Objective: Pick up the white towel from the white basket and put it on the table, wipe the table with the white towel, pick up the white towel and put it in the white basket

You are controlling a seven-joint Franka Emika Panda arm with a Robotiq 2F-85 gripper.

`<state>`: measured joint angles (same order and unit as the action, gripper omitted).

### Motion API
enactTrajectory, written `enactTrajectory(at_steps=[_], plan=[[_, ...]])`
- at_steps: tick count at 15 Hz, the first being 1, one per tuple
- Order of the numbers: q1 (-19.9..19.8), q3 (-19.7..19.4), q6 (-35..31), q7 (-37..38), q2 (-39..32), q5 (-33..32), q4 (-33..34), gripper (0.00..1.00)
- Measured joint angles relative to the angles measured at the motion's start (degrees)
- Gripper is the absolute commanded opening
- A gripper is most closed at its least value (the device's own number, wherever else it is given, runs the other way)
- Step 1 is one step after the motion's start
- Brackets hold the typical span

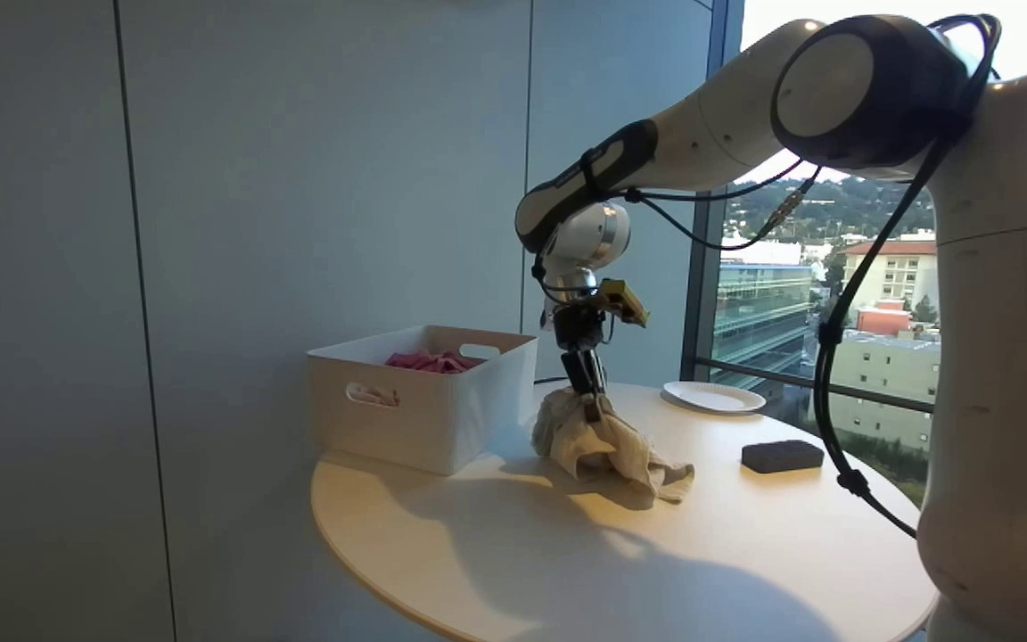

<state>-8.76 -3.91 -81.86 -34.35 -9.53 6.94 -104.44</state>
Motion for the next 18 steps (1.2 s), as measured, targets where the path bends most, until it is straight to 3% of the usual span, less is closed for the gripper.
enactTrajectory(at_steps=[6, 7, 8, 9, 10, 12, 13, 18], plan=[[3.05, 0.9, -2.32, 2.05, 0.04, -13.91, -1.99, 0.11], [3.26, 0.98, -2.67, 2.06, 0.04, -14.73, -2.37, 0.37], [3.38, 1.07, -3.17, 1.95, 0.13, -15.02, -2.57, 0.37], [3.46, 1.23, -4.1, 1.69, 0.64, -15.09, -2.71, 0.44], [3.53, 1.48, -4.8, 1.2, 1.63, -15.09, -2.79, 0.26], [3.6, 1.86, -5.65, 0.09, 4.93, -14.67, -3.02, 0.42], [3.61, 1.99, -5.66, -0.2, 6.6, -14.61, -3.32, 0.45], [3.61, 2.06, -6.38, -0.62, 8.83, -14.58, -5.15, 0.44]])
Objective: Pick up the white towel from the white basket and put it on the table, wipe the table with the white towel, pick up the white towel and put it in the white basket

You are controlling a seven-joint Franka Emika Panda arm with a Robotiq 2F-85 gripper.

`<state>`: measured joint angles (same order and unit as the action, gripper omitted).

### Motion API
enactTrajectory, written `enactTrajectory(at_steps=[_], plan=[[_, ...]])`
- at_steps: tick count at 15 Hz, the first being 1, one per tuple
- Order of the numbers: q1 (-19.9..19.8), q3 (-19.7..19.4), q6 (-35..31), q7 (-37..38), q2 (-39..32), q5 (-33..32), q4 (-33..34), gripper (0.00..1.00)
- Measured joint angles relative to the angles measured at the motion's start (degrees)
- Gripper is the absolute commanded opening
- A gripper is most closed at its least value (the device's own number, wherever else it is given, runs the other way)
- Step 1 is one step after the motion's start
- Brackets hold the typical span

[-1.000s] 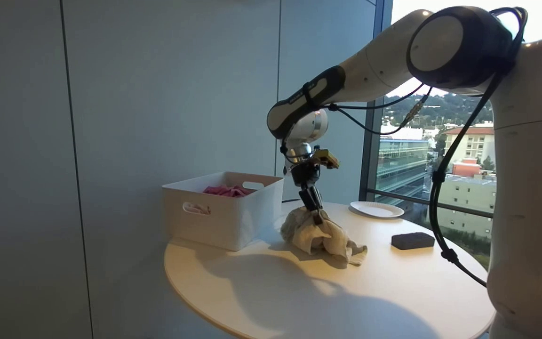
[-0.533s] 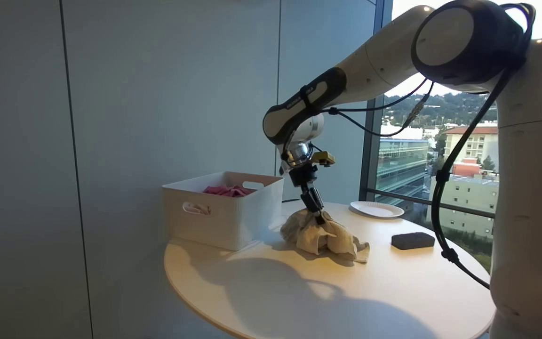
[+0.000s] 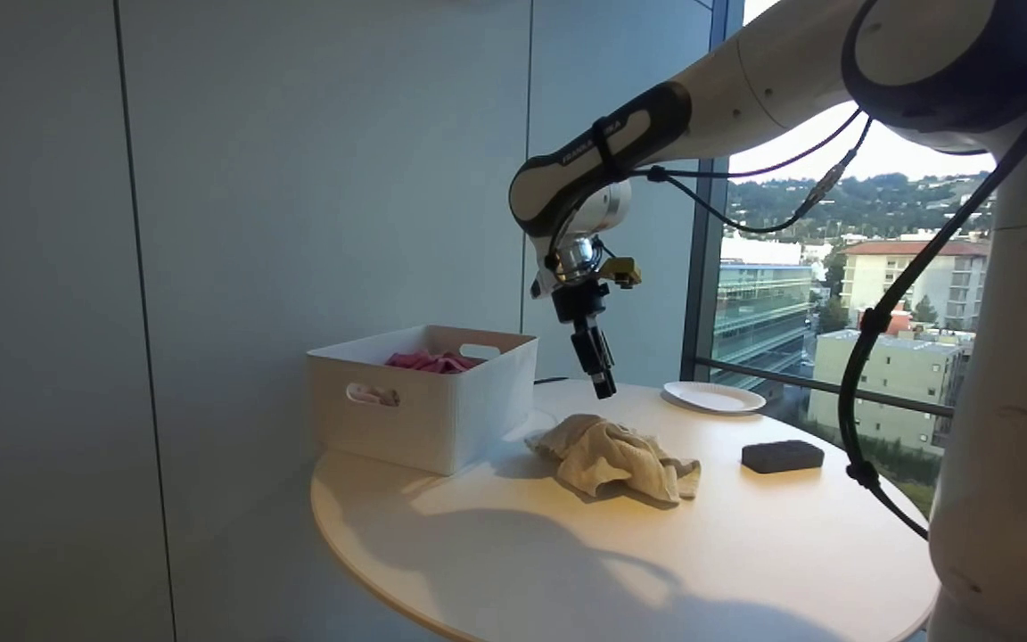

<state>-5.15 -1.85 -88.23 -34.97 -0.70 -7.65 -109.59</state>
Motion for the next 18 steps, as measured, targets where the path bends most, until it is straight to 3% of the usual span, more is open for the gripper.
enactTrajectory(at_steps=[1, 2, 4, 7, 8, 12, 13, 15, 18], plan=[[0.0, 0.0, -0.08, 0.0, -0.03, 0.0, -0.2, 0.44], [0.0, 0.0, -0.16, -0.01, -0.02, 0.0, -0.33, 0.69], [0.0, -0.04, -0.22, 0.0, -0.08, 0.0, -0.39, 0.76], [0.01, -0.07, -1.91, -0.17, -0.3, 0.34, -1.26, 0.99], [0.01, -0.1, -3.15, -0.35, -0.33, 0.72, -1.97, 1.0], [-0.21, -1.35, -7.84, -1.93, -1.64, 4.1, -5.42, 1.0], [-0.43, -1.85, -9.31, -2.6, -2.34, 4.86, -6.28, 0.75], [-1.04, -2.76, -11.99, -3.74, -4.13, 5.28, -7.9, 0.74], [-2.0, -3.34, -14.69, -5.17, -6.98, 5.29, -9.14, 0.5]])
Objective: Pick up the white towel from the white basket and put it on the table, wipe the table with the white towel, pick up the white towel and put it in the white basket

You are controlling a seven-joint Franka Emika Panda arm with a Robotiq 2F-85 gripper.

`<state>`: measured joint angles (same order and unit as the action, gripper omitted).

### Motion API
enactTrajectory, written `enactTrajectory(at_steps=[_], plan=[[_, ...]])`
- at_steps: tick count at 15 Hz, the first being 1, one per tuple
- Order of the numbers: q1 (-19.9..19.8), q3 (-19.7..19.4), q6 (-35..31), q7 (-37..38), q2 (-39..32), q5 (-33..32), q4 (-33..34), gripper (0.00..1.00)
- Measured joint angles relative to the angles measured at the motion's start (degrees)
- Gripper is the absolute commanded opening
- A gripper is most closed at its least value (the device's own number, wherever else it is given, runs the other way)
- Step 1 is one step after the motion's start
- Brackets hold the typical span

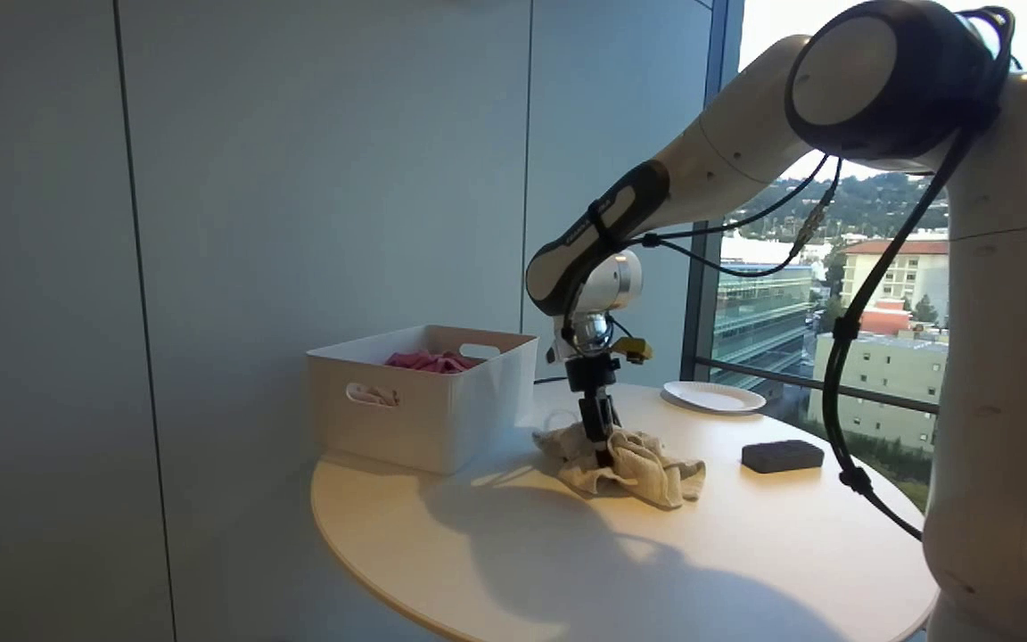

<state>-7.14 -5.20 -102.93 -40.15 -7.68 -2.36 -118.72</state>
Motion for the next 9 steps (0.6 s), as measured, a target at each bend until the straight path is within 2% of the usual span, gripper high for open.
enactTrajectory(at_steps=[6, 8, 9], plan=[[-0.3, 0.54, -2.06, -1.49, -1.82, -1.51, -0.67, 0.06], [0.15, 1.29, -3.3, -1.55, -1.65, -3.85, -1.3, 0.07], [0.56, 1.67, -4.16, -1.51, -1.4, -5.27, -1.8, 0.04]])
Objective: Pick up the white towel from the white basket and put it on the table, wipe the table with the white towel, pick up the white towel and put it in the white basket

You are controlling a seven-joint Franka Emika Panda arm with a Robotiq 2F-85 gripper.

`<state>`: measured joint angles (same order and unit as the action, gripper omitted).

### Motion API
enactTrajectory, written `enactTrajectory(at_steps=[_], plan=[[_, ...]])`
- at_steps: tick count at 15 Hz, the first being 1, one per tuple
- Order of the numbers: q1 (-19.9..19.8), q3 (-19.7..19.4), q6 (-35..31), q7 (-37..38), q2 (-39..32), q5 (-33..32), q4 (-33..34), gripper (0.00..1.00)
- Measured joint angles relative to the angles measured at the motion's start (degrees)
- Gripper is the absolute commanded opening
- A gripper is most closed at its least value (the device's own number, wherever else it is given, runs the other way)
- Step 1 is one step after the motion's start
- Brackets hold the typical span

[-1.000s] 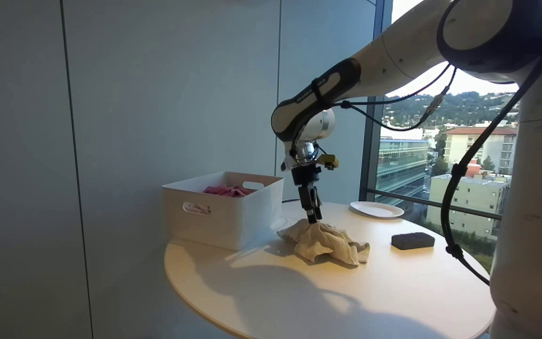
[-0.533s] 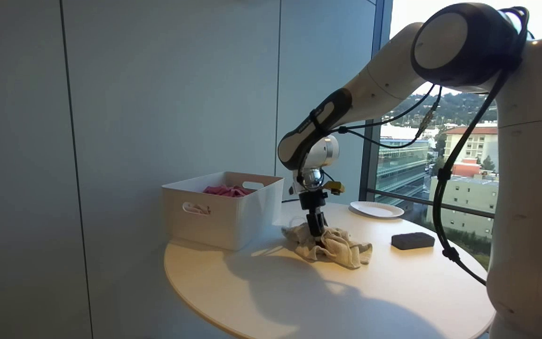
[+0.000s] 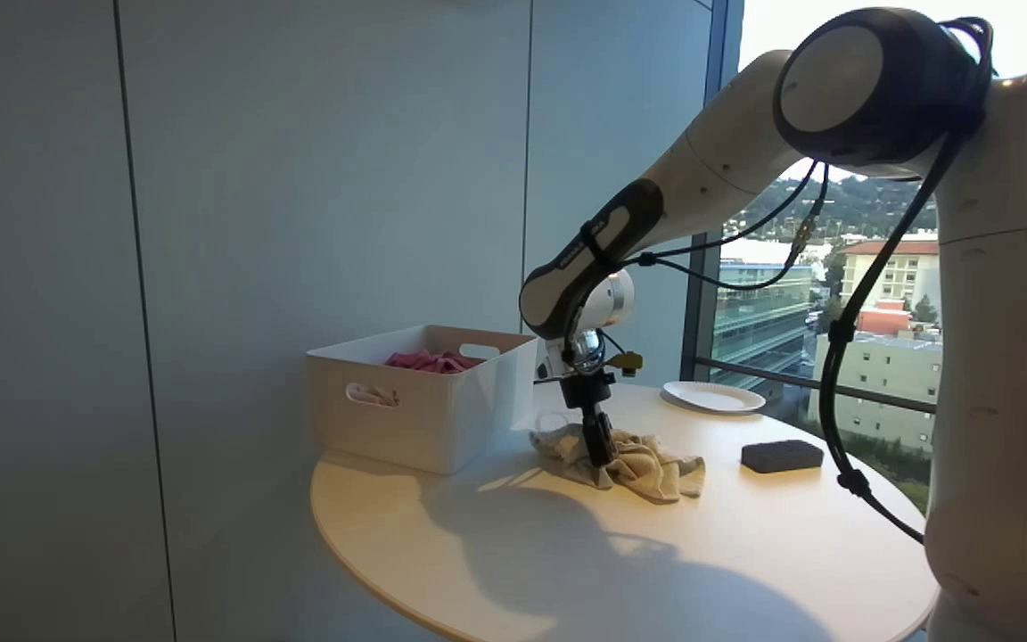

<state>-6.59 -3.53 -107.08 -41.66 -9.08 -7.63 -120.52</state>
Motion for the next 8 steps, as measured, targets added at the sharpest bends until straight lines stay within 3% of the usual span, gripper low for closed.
enactTrajectory(at_steps=[8], plan=[[1.39, 0.76, -7.3, 2.58, 2.0, -3.11, -2.91, 0.05]])
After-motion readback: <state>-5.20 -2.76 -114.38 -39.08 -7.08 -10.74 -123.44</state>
